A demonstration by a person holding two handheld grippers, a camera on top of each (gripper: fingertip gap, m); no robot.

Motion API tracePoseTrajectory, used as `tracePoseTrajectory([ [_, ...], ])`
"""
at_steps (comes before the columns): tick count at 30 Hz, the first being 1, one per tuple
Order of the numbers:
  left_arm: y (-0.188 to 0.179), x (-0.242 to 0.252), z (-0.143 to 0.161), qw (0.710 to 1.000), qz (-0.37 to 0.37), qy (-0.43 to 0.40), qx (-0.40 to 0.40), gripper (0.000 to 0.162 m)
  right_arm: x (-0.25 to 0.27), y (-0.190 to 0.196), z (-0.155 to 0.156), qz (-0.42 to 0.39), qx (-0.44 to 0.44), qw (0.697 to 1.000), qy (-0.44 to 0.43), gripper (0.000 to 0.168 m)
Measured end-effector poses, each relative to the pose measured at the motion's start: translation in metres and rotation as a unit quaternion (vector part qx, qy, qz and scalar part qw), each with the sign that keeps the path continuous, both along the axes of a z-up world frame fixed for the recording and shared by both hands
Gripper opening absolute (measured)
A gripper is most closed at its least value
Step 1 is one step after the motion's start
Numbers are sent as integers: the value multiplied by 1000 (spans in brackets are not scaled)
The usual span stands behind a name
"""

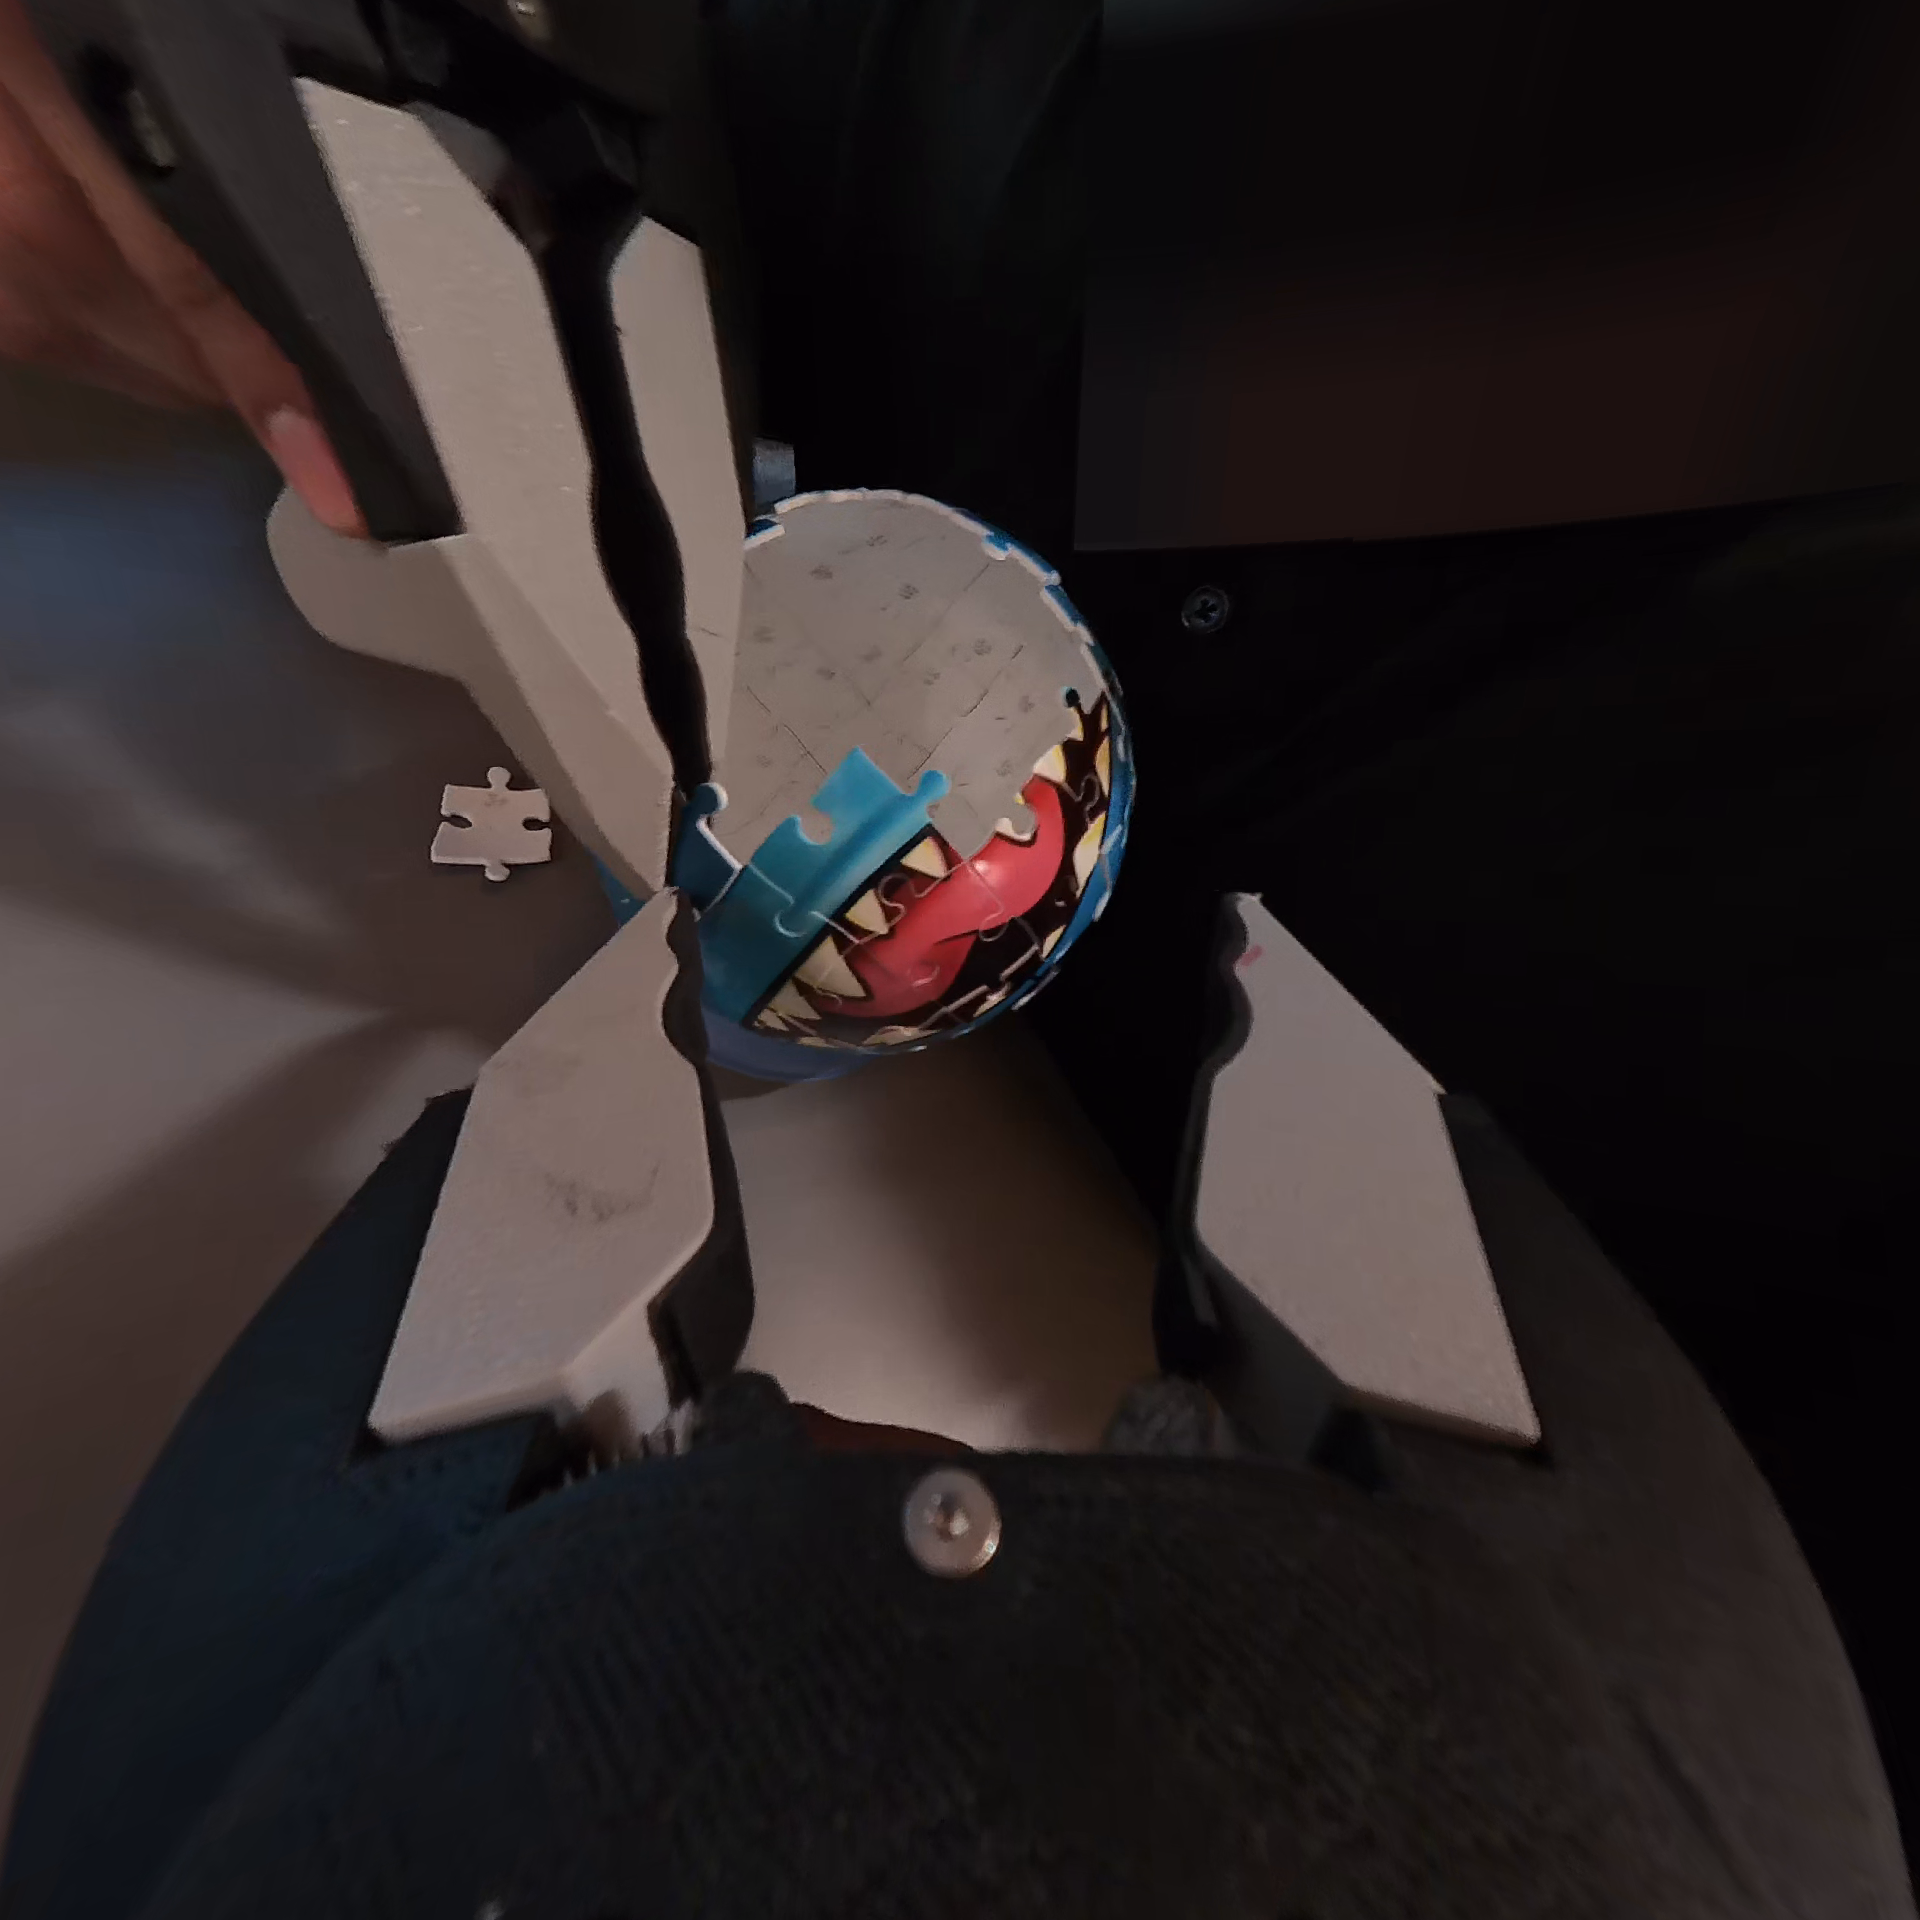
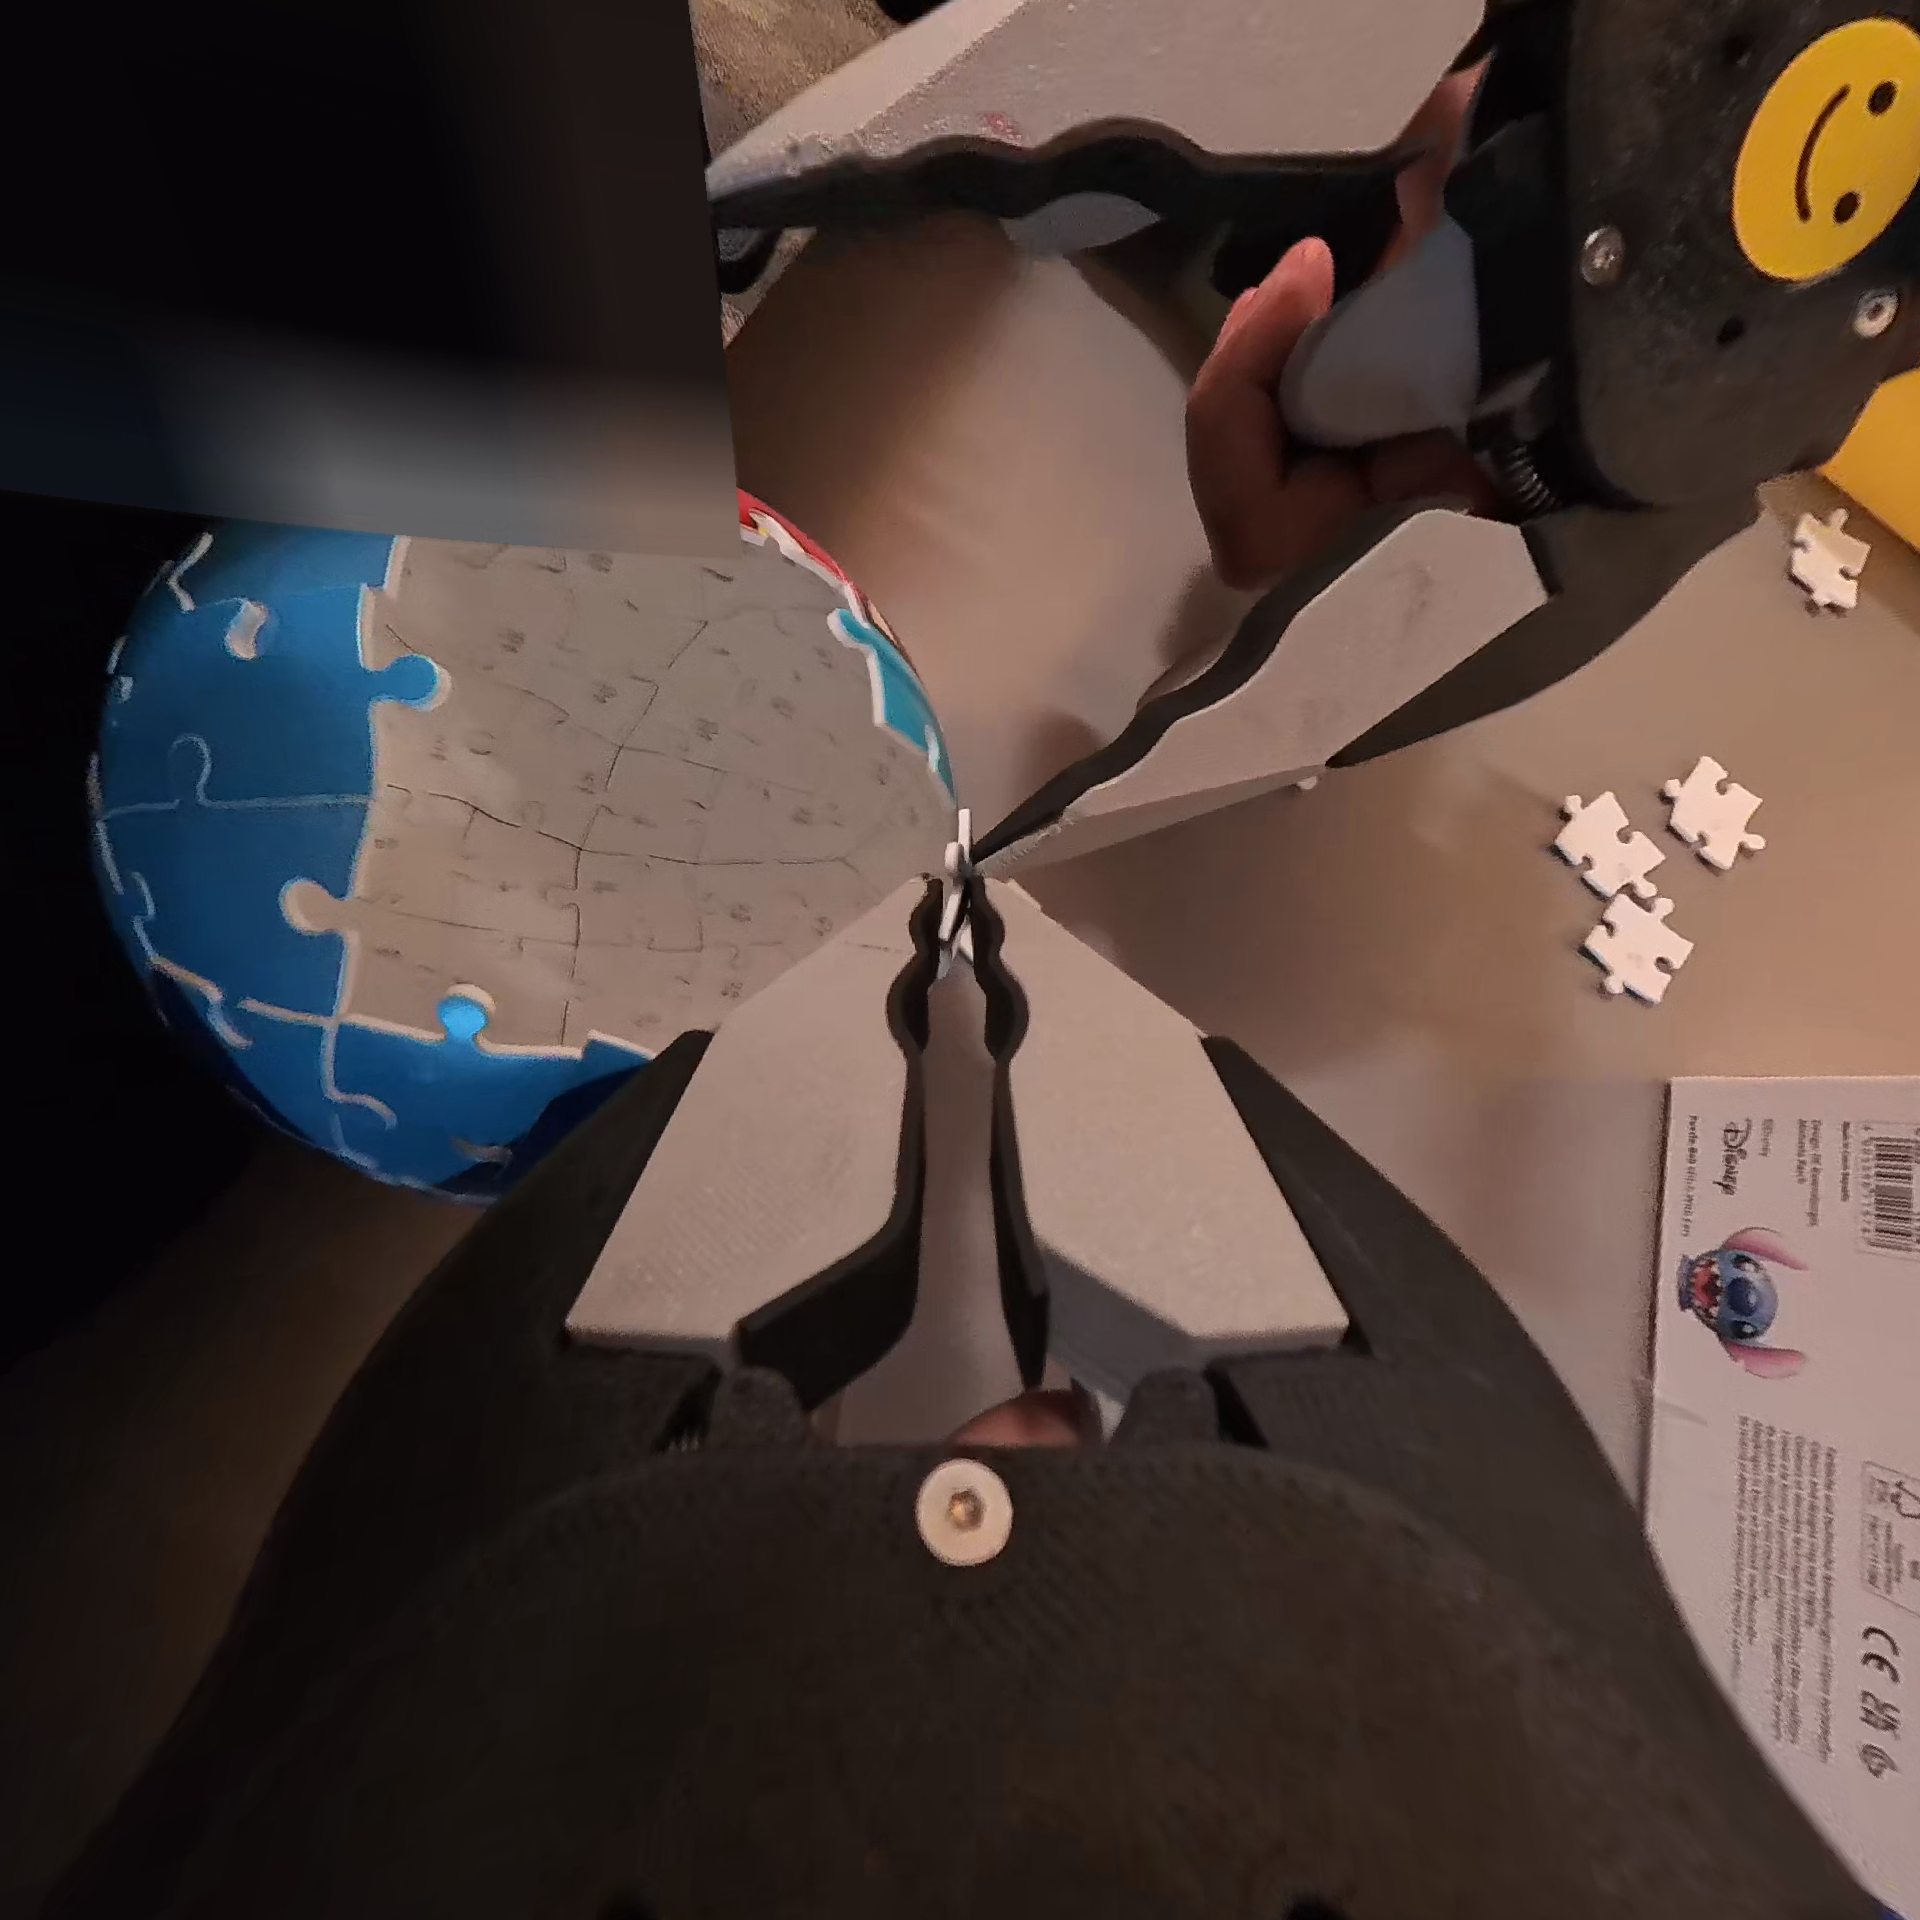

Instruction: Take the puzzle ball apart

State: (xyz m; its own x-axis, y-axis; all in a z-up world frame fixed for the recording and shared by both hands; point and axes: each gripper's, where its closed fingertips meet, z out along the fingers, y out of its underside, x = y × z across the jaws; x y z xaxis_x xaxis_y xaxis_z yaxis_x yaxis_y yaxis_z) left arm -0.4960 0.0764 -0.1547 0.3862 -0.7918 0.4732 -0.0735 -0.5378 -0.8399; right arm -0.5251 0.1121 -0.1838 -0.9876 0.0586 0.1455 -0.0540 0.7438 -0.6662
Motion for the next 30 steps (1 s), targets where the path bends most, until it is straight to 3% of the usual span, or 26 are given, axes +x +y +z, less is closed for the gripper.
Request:
tracePoseTrajectory([
  [16, 2, 4, 0, 1000, 4, 15, 5, 104, -2, 3, 5, -31, -14, 999, 16, 10],
  [25, 3, 8, -4, 999, 4, 48, 9, 103, -10, 6, 8, -47, 51, 987, 142, 25],
  [30, 6, 11, -5, 999, 4, 52, 9, 104, -7, 8, 8, -14, 66, 982, 179, 24],
])
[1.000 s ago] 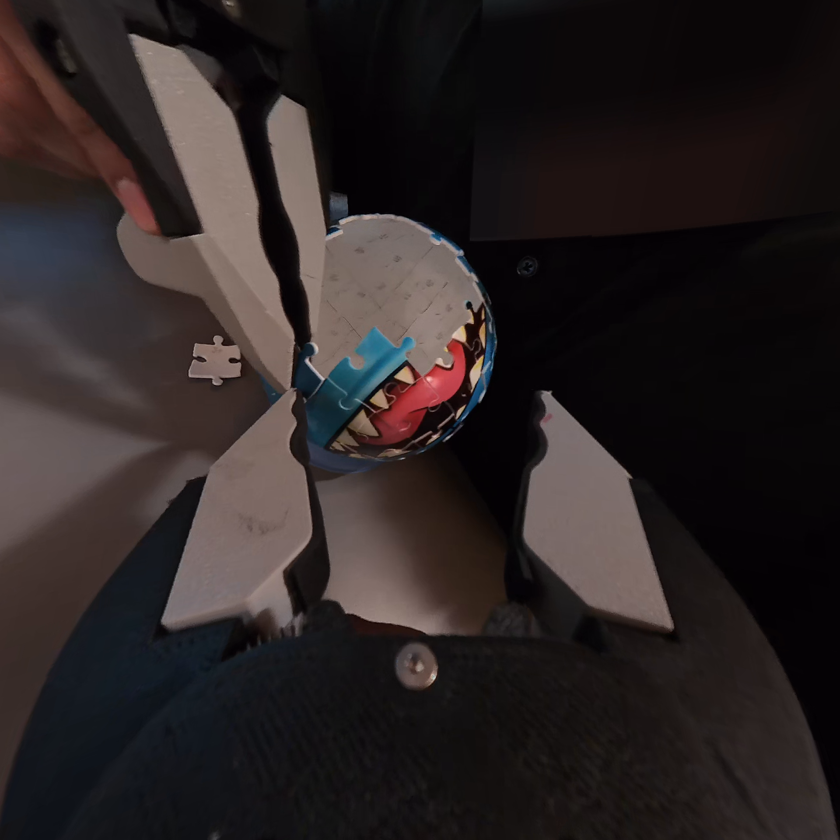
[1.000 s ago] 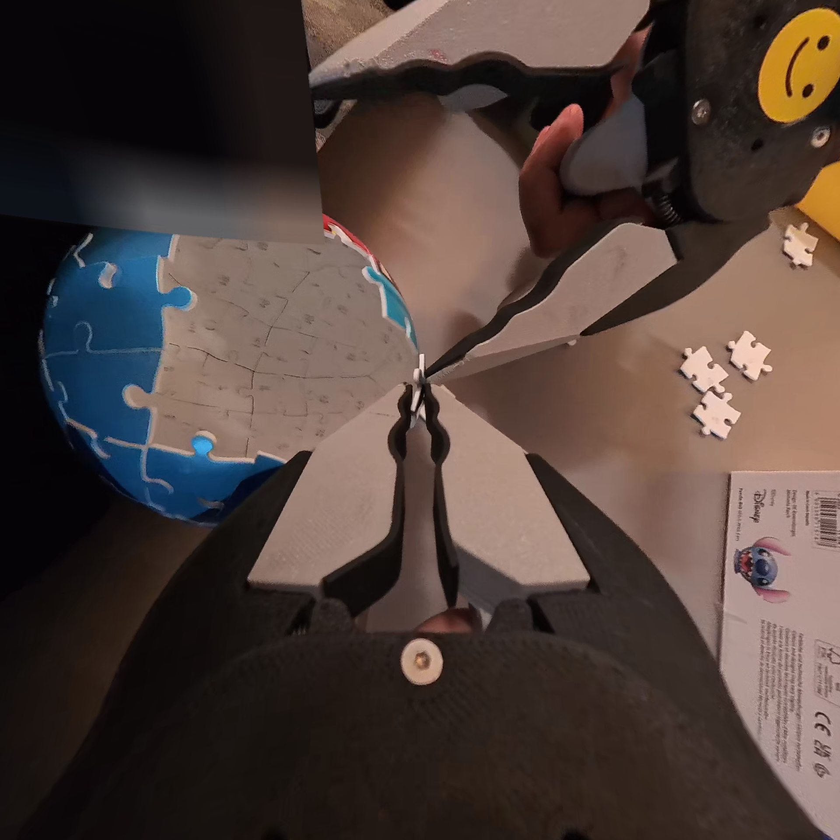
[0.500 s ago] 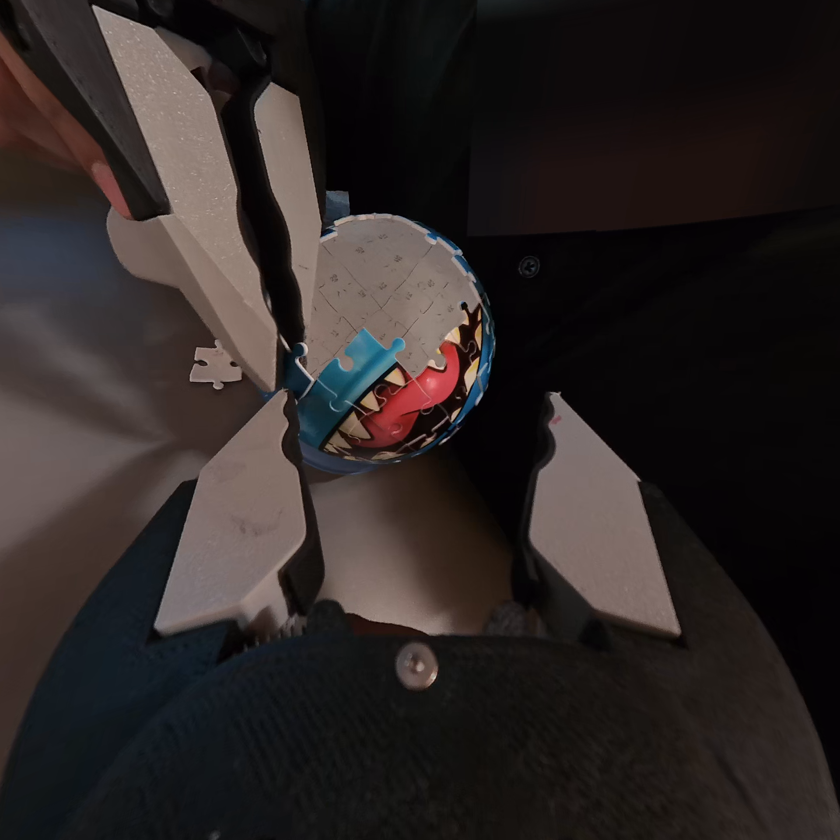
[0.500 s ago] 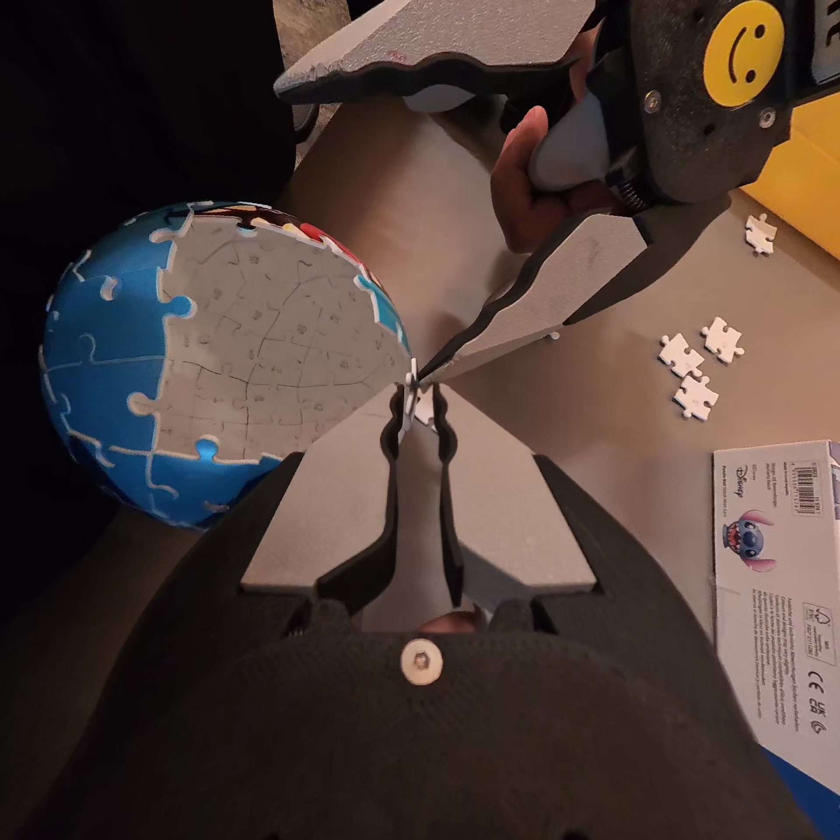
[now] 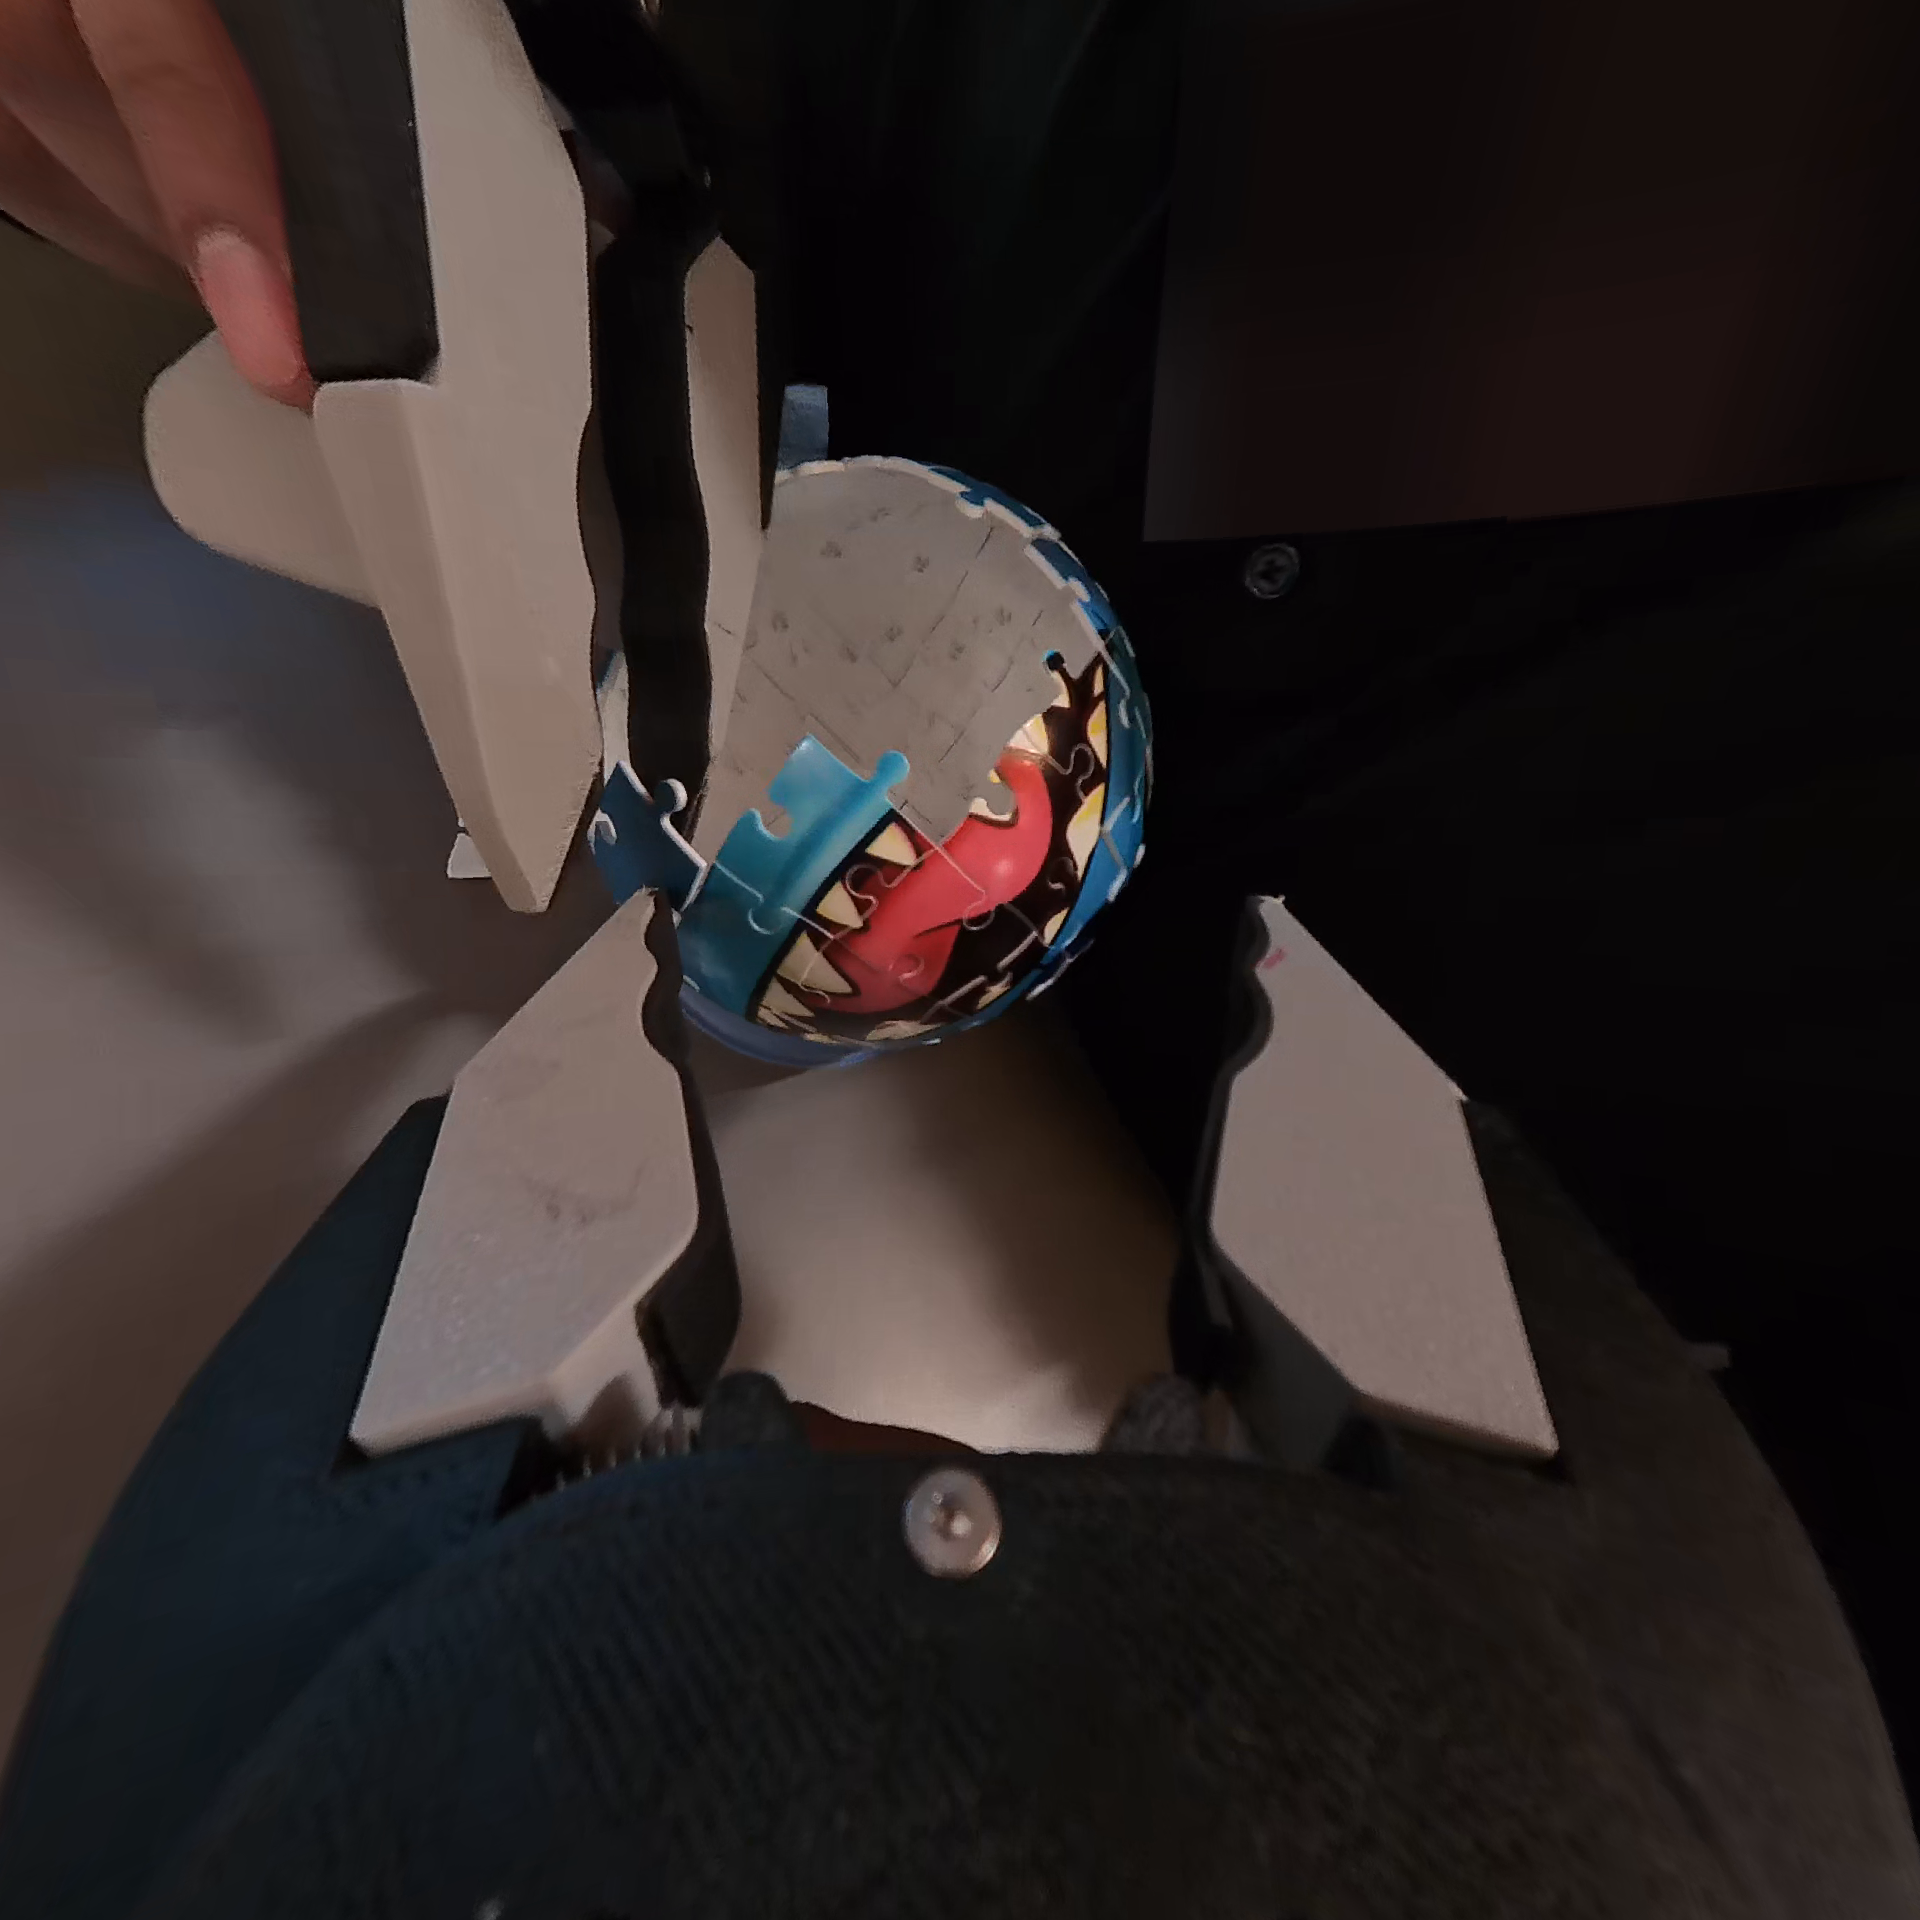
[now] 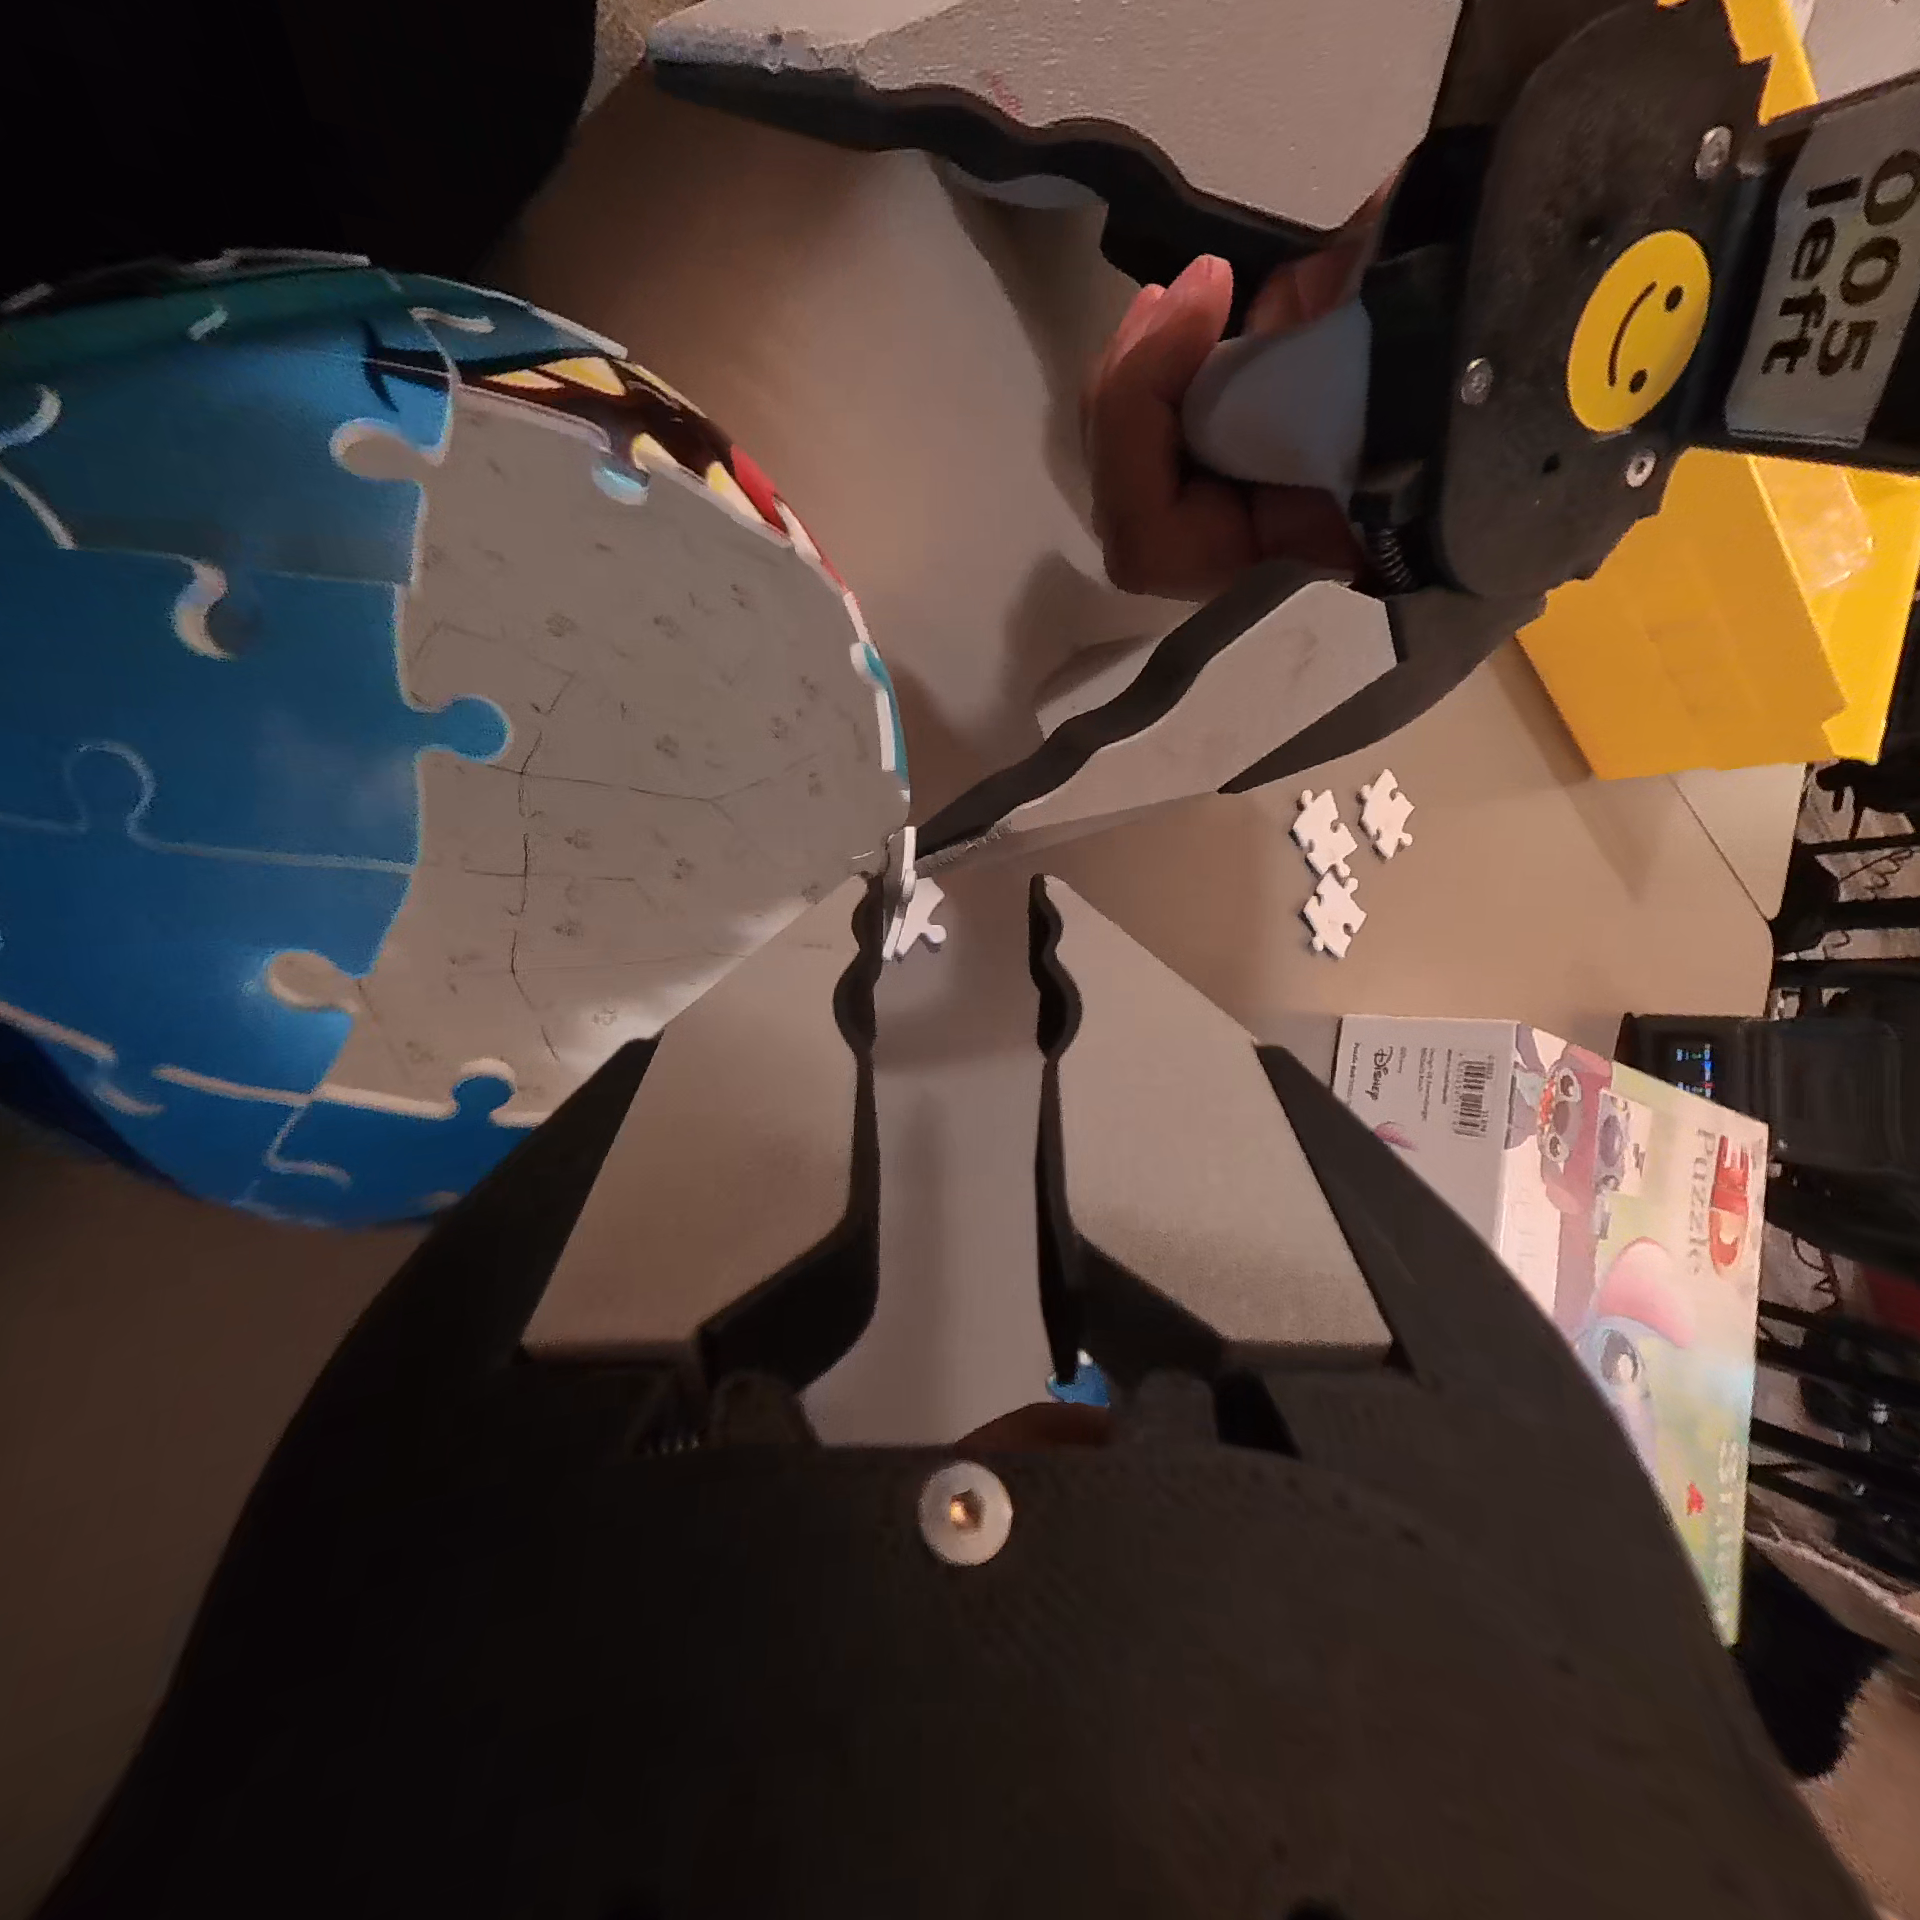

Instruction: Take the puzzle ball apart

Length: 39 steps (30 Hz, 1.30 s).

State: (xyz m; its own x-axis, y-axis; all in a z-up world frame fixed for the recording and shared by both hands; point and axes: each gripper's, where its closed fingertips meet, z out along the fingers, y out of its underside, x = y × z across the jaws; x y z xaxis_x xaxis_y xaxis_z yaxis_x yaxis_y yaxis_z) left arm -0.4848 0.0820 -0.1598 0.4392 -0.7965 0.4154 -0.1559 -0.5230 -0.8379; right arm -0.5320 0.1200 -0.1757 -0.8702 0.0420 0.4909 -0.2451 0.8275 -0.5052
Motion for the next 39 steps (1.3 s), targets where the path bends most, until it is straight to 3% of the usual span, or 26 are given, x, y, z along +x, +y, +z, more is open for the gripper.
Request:
tracePoseTrajectory([
  [18, 0, 2, -2, 1000, 2, 17, 2, 104, 0, -6, -1, 40, 24, 999, 5, 29],
  [29, -3, 3, -2, 999, 4, 31, 5, 108, -8, -6, 4, -1, -9, 1000, 5, 44],
  [36, -2, 7, -4, 999, 11, 44, 6, 114, -3, -7, 3, 10, -12, 1000, 20, 33],
  [39, -2, 6, -4, 999, 8, 40, 6, 113, -2, -5, 2, 7, -13, 1000, -12, 31],
])
